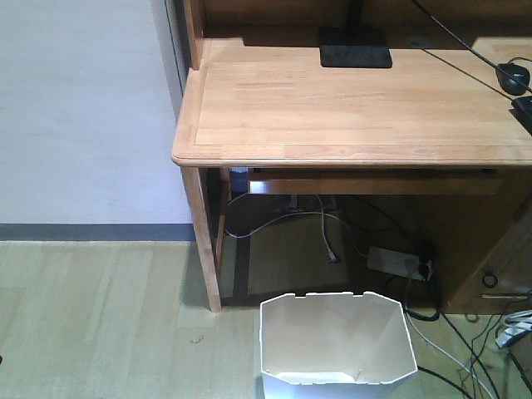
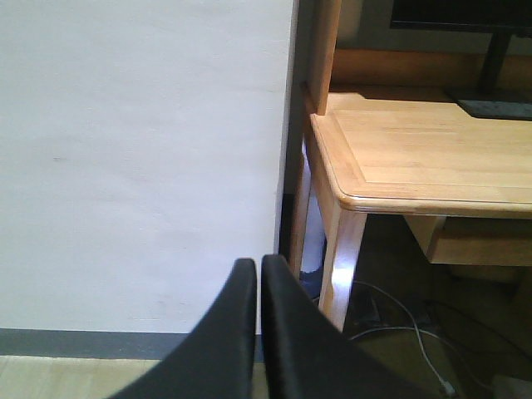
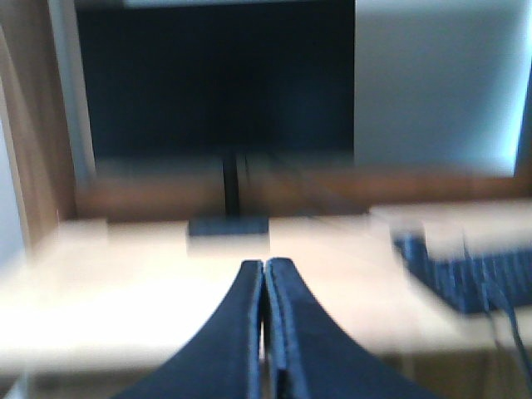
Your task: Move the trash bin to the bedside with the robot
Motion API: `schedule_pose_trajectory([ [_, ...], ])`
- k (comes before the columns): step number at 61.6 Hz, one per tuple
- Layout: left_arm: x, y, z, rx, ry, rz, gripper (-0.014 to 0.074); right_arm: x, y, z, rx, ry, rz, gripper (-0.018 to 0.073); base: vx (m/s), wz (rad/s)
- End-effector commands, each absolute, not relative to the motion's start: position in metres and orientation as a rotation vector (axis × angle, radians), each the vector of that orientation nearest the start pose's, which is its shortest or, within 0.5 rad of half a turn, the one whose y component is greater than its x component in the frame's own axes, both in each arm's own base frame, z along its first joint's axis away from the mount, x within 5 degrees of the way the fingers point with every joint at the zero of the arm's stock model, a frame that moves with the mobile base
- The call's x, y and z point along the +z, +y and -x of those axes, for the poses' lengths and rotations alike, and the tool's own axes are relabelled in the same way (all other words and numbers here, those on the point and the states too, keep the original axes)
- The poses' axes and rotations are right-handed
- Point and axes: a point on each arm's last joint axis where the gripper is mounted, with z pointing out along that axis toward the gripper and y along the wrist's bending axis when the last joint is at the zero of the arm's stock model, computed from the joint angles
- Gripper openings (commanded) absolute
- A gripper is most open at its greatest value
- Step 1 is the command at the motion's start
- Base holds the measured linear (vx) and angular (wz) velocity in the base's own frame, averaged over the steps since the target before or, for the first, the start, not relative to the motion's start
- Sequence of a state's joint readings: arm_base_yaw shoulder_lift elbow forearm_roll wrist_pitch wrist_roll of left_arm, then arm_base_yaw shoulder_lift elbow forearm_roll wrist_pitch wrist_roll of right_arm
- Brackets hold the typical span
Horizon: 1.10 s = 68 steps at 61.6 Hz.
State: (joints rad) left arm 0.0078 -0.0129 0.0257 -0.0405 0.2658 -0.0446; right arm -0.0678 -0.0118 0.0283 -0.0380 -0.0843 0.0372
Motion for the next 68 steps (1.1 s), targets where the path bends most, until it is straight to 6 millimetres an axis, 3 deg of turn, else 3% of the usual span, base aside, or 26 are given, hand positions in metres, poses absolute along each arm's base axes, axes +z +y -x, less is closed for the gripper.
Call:
schedule_pose_trajectory([
  [1, 0.182, 0.000, -0.055, -0.072, 1.695, 0.080, -0.0006, 0.233, -0.003, -0.051, -0.048, 1.264, -0.041, -0.0009, 0.00, 0.00],
  [13, 0.182, 0.000, -0.055, -0.072, 1.695, 0.080, -0.0006, 0.261, -0.004, -0.061, -0.073, 1.439, -0.034, -0.0009, 0.00, 0.00],
  [26, 0.182, 0.000, -0.055, -0.072, 1.695, 0.080, -0.0006, 0.278, -0.007, -0.090, -0.102, 1.694, -0.013, -0.0009, 0.00, 0.00],
  [35, 0.182, 0.000, -0.055, -0.072, 1.695, 0.080, -0.0006, 0.273, -0.008, -0.109, -0.093, 1.830, -0.020, -0.0009, 0.00, 0.00],
  [47, 0.182, 0.000, -0.055, -0.072, 1.695, 0.080, -0.0006, 0.266, -0.009, -0.124, -0.079, 1.875, -0.032, -0.0009, 0.00, 0.00],
  [68, 0.182, 0.000, -0.055, -0.072, 1.695, 0.080, -0.0006, 0.260, -0.009, -0.128, -0.090, 1.934, -0.015, 0.0045, 0.00, 0.00],
])
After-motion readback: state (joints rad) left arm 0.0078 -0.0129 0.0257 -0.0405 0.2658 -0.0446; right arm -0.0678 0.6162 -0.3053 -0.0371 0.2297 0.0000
